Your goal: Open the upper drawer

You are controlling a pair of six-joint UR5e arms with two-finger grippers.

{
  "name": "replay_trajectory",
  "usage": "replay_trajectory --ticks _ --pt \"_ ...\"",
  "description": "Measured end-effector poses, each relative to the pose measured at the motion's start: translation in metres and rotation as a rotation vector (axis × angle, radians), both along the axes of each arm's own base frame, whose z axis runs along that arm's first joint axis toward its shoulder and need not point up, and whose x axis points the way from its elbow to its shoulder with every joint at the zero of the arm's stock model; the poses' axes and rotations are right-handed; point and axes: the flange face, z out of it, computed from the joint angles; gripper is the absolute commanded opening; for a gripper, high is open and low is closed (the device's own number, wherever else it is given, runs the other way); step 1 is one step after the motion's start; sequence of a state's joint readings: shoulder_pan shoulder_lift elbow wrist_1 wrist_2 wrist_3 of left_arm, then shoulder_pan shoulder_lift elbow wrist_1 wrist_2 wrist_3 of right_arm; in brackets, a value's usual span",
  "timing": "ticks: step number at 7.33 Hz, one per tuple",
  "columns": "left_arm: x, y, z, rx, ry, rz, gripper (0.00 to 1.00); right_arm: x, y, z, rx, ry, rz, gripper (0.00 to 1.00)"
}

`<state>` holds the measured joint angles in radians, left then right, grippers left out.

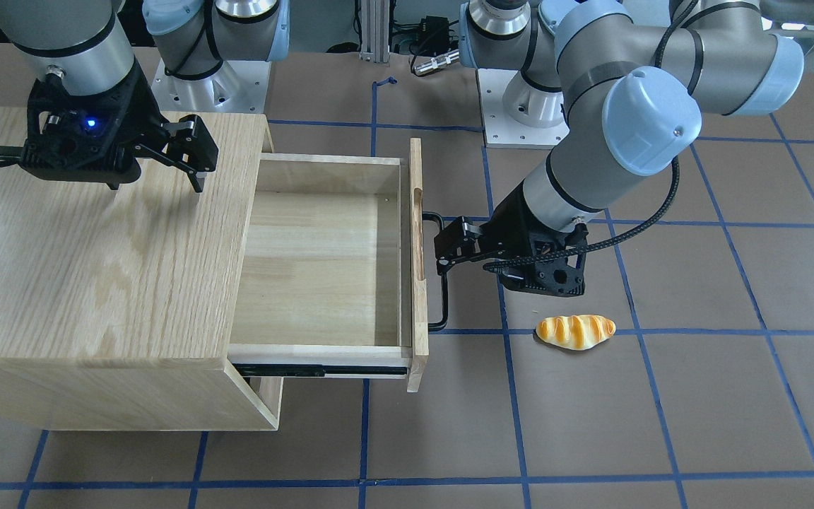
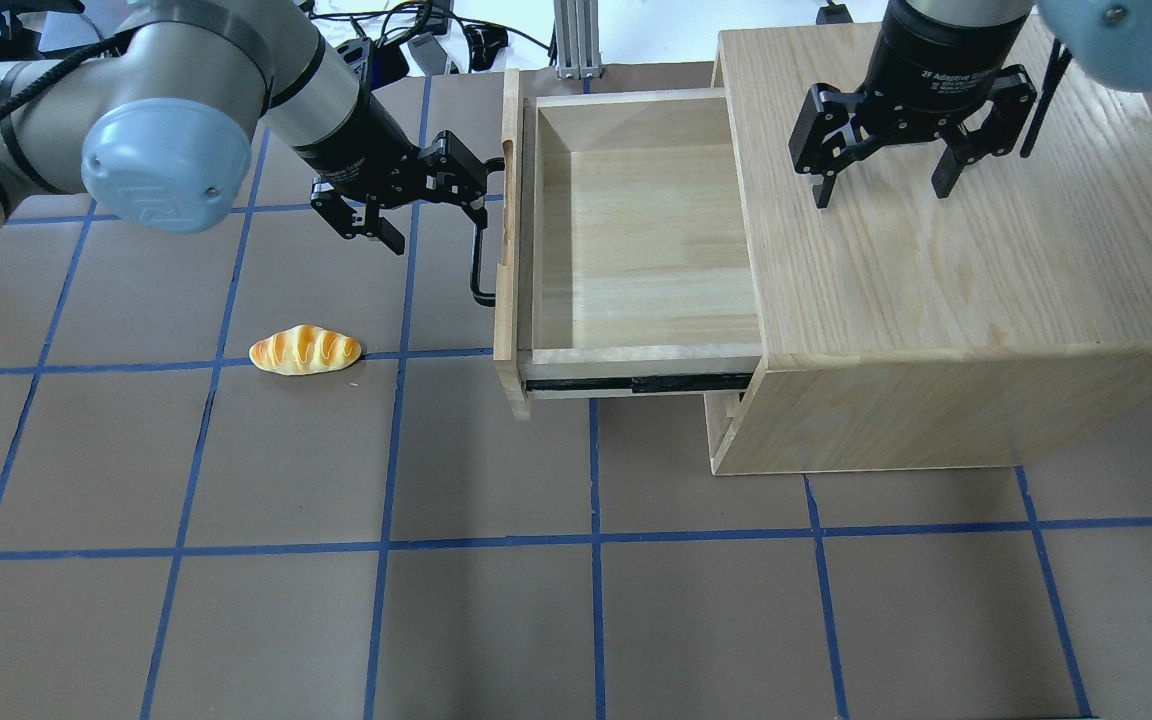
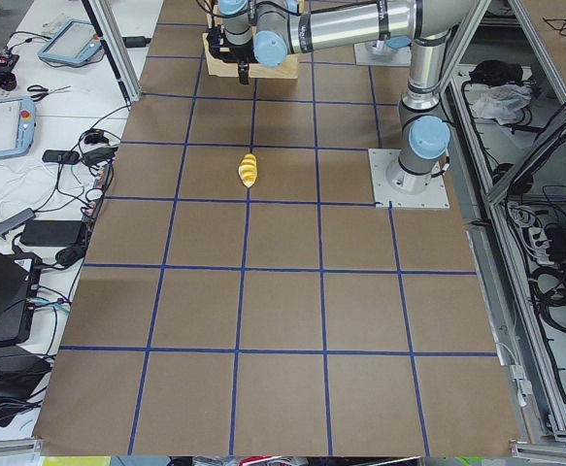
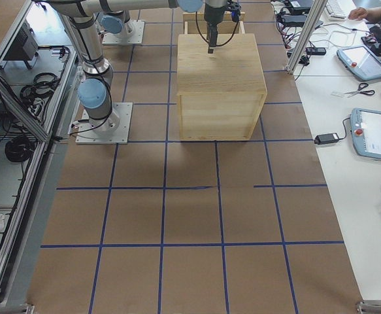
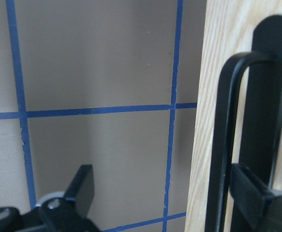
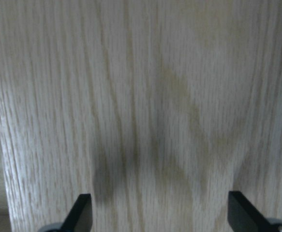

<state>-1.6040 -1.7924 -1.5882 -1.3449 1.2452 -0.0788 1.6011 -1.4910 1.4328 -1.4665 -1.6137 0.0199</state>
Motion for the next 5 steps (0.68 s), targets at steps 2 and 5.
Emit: replay_trajectory --ticks 2,5 --pt "0.01 -0.001 0.007 0.013 -0.002 0.01 1.0 0.0 0.0 0.0 0.0 0.0 0.0 1.0" --pt "0.02 0.0 0.022 0.002 -0.01 0.024 1.0 0.0 0.0 0.0 0.0 0.0 0.0 1.0"
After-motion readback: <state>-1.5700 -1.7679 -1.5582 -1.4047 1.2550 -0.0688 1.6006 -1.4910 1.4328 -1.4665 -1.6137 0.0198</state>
